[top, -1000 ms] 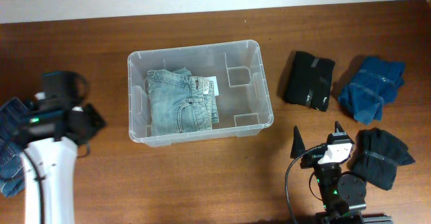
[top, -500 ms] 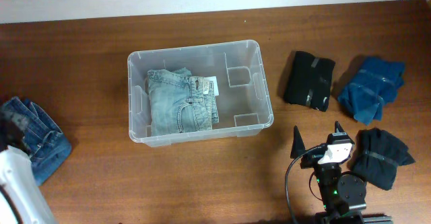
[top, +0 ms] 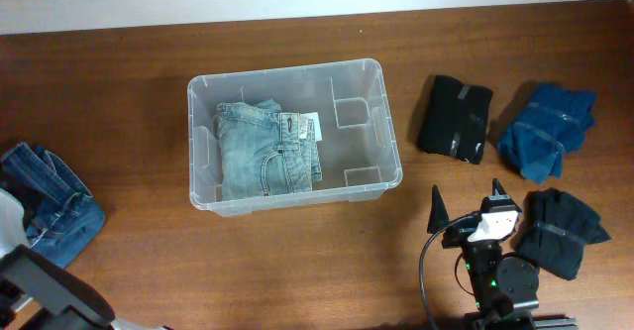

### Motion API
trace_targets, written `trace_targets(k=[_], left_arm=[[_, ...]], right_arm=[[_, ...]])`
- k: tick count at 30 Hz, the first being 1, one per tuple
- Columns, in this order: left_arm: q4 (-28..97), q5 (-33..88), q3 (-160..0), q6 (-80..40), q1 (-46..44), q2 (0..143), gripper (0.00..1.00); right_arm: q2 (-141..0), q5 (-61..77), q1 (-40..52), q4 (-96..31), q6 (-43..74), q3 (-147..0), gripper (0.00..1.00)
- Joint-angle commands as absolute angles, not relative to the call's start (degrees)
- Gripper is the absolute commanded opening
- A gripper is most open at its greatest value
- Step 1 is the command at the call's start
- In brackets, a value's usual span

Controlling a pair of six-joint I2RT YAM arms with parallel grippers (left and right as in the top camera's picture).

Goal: Pack container

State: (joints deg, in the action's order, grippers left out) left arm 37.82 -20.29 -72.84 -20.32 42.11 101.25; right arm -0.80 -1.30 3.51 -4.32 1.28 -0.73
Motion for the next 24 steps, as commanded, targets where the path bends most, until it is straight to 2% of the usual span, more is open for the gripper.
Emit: trace_targets(k=[1, 12, 19, 24], left_arm=[[35.35, -15.84, -73.65, -16.08, 43.46, 103.26, 0.01], [34.11, -12.23, -73.54, -14.11, 43.66, 111.74, 0.03], [35.92, 4.73, -73.23, -13.98, 43.38, 113.69, 0.0], [37.28, 6.46, -73.23, -12.21, 39.42, 113.69, 0.0]], right_arm=[[-0.36, -2.0, 3.25, -4.51, 1.3, -0.32, 0.98], [-0.36, -2.0, 3.25, -4.51, 1.32, -0.32, 0.99], [-0.36, -2.0, 3.25, -4.51, 1.3, -0.32, 0.98], [-0.36, -2.0, 3.25, -4.51, 1.32, -0.32, 0.98]])
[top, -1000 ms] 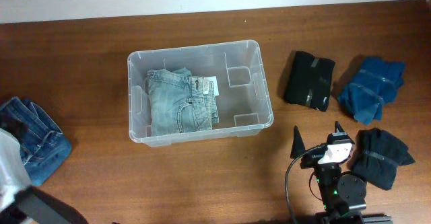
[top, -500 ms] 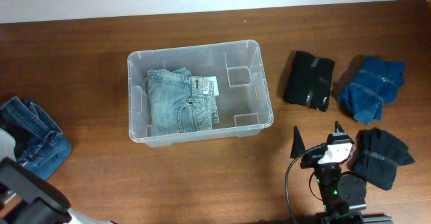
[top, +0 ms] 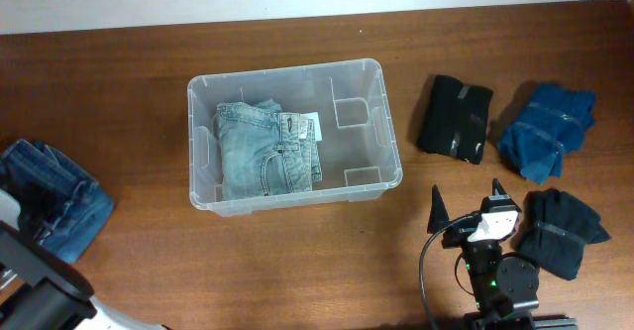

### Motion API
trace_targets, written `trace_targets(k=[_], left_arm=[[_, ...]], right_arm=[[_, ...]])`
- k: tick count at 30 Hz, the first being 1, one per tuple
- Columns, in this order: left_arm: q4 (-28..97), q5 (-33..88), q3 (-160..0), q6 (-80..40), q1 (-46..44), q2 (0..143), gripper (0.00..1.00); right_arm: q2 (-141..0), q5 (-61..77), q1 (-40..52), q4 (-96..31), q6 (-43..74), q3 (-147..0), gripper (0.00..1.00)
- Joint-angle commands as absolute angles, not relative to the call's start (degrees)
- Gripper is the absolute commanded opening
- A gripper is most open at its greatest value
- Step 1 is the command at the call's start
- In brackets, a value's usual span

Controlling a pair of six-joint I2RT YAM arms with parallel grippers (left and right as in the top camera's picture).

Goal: Pack container

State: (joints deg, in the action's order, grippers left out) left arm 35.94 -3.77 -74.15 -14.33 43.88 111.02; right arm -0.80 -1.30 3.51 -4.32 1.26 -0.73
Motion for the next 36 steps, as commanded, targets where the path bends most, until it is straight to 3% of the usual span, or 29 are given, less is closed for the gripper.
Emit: trace_targets(k=[1, 14, 20, 27, 36], left_arm=[[37.76, 5.78, -73.23, -11.84, 37.26, 113.69, 0.0], [40.56, 1.28, -73.25, -12.21, 21.56, 113.51, 0.0], [41.87, 1.28, -73.47, -13.47, 22.44, 109.32, 0.0], [45.32, -0.95, -73.6, -26.87, 26.52, 96.47, 0.0], [45.8, -3.97, -71.92, -35.22, 35.51, 96.25, 0.0]], right_arm=[[-0.36, -2.0, 3.25, -4.51, 1.3, -0.32, 0.99], [-0.36, -2.0, 3.25, -4.51, 1.3, -0.32, 0.98], [-0.36, -2.0, 3.25, -4.51, 1.3, -0.32, 0.98], [-0.36, -2.0, 3.25, -4.51, 1.3, -0.32, 0.98], [-0.36, -2.0, 3.25, -4.51, 1.3, -0.32, 0.99]])
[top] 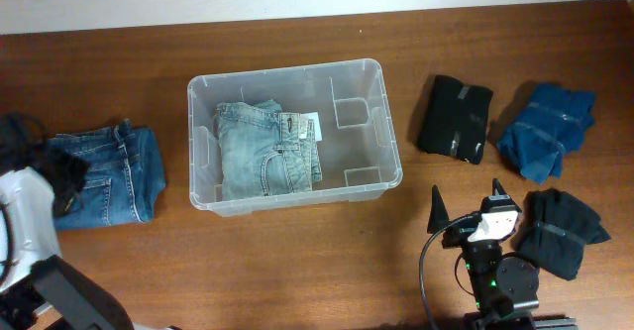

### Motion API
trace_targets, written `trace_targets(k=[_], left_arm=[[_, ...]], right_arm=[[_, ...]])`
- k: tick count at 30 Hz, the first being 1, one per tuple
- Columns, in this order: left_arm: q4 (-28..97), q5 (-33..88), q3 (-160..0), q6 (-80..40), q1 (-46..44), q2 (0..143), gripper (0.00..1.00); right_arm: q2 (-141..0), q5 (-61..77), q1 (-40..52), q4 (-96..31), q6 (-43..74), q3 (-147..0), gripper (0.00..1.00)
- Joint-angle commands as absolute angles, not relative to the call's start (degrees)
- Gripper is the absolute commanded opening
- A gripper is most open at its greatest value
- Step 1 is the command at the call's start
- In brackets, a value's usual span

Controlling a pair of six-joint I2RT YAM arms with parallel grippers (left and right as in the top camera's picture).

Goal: Pack container

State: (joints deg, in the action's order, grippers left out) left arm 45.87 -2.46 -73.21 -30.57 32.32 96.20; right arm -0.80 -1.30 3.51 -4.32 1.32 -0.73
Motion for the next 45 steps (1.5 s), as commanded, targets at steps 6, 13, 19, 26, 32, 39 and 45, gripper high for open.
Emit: trace_targets(k=[6, 13, 19, 26, 32, 39, 45], left_arm=[[40.36, -5.63, -66.92, -35.22, 39.27, 96.64, 0.01], [31.0, -5.87, -60.88, -35.2, 39.27, 96.64, 0.01], [29.56, -7.4, -60.88, -35.22, 39.27, 99.11, 0.01], [24.47, -7.35, -60.88, -35.16, 39.27, 105.1, 0.01], [12.23, -5.37, -61.17, -24.43, 39.0, 105.1, 0.0], [5.58, -2.09, -61.17, -18.83, 37.26, 105.1, 0.0], [9.76, -2.68, -61.28, -24.18, 36.36, 101.36, 0.01]], right_arm=[[-0.36, -2.0, 3.25, -4.51, 1.3, -0.32, 0.98], [-0.36, -2.0, 3.25, -4.51, 1.3, -0.32, 0.98], [-0.36, -2.0, 3.25, -4.51, 1.3, -0.32, 0.98], [-0.36, -2.0, 3.25, -4.51, 1.3, -0.32, 0.99], [-0.36, -2.0, 3.25, -4.51, 1.32, -0.32, 0.99], [-0.36, -2.0, 3.25, -4.51, 1.3, -0.32, 0.98], [-0.36, -2.0, 3.25, -4.51, 1.3, -0.32, 0.98]])
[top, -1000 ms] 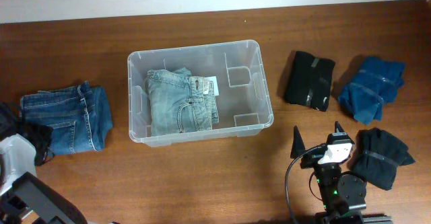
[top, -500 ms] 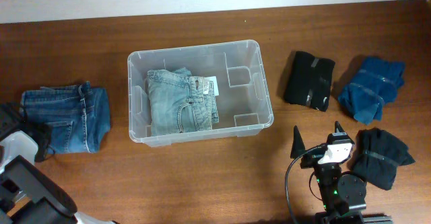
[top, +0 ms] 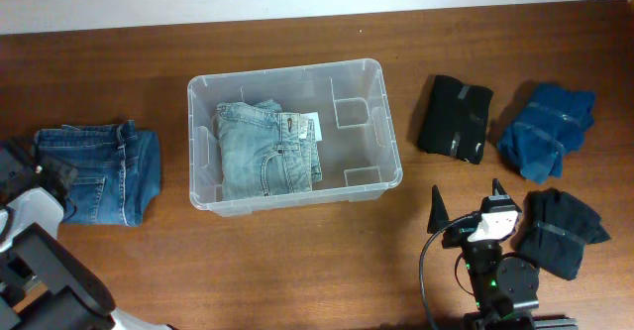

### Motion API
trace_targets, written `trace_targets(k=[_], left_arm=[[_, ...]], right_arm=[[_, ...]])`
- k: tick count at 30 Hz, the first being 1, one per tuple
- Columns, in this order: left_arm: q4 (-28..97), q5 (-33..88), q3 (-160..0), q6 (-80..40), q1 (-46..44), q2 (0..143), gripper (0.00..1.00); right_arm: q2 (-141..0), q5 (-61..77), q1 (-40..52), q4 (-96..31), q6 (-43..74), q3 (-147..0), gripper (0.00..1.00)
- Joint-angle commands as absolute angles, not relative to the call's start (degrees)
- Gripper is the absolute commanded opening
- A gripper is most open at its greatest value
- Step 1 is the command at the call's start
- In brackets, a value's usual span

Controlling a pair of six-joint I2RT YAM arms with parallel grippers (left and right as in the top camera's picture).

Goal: Pack container

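Observation:
A clear plastic container (top: 287, 70) stands mid-table, with light blue folded jeans (top: 265, 152) in its left half. Darker blue folded jeans (top: 104, 171) lie flat on the table to its left. My left gripper (top: 48, 174) is at the left edge of those jeans. Its dark fingers overlap the cloth, and their grip cannot be made out. My right gripper (top: 467, 203) rests at the front right, pointing to the back. It is open, with nothing between the fingers.
Right of the container lie a black folded garment (top: 455, 119) and a blue folded garment (top: 546, 130). Another black garment (top: 563, 231) lies just right of the right gripper. The right half of the container holds no clothes.
The dark blue jeans and my left gripper sit slightly further left than before. The right arm, the container and the other garments have not moved.
The dark blue jeans first lay crumpled at the table's far left edge, by my left arm. Then they had shifted a little. Later they lay flat and spread closer to the container, with my left gripper on their left side. Now they sit slightly further left.

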State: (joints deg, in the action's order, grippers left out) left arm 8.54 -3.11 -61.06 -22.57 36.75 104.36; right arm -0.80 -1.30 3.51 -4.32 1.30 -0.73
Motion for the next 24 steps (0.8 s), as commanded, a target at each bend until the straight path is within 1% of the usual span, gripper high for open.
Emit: trace_targets(k=[1, 4, 9, 10, 11, 12, 13, 14, 15, 16, 19, 20, 24], left_arm=[[10.39, -2.79, -61.28, -24.16, 36.45, 100.38, 0.0], [13.1, -2.76, -61.28, -24.53, 36.53, 98.19, 0.01], [24.47, -2.74, -61.23, -36.25, 36.53, 96.84, 0.01], [26.28, -2.61, -61.21, -37.85, 36.53, 96.84, 0.04], [27.64, -2.35, -61.21, -37.93, 36.53, 96.84, 0.29], [28.47, -2.24, -61.21, -37.93, 36.53, 96.84, 0.43], [29.23, -1.78, -61.21, -37.91, 36.53, 96.84, 0.65], [30.02, -1.06, -61.21, -37.71, 36.53, 96.84, 0.85], [31.14, -0.1, -61.21, -37.71, 36.53, 96.84, 0.93], [32.03, 1.19, -61.21, -37.71, 36.51, 96.84, 0.95], [34.37, 10.07, -61.21, -37.71, 36.53, 96.84, 0.97], [34.81, 11.49, -61.21, -37.71, 36.51, 96.84, 0.99], [35.38, 11.62, -60.16, -37.5, 36.36, 96.95, 0.99]], right_arm=[[-0.36, -2.0, 3.25, -4.51, 1.3, -0.32, 0.98], [-0.36, -2.0, 3.25, -4.51, 1.32, -0.32, 0.99], [-0.36, -2.0, 3.25, -4.51, 1.3, -0.32, 0.98], [-0.36, -2.0, 3.25, -4.51, 1.3, -0.32, 0.98], [-0.36, -2.0, 3.25, -4.51, 1.3, -0.32, 0.98], [-0.36, -2.0, 3.25, -4.51, 1.3, -0.32, 0.98], [-0.36, -2.0, 3.25, -4.51, 1.3, -0.32, 0.99], [-0.36, -2.0, 3.25, -4.51, 1.3, -0.32, 0.99], [-0.36, -2.0, 3.25, -4.51, 1.3, -0.32, 0.98], [-0.36, -2.0, 3.25, -4.54, 1.32, -0.32, 0.99], [-0.36, -2.0, 3.25, -4.51, 1.3, -0.32, 0.98], [-0.36, -2.0, 3.25, -4.51, 1.32, -0.32, 0.98], [-0.36, -2.0, 3.25, -4.51, 1.32, -0.32, 0.98]])
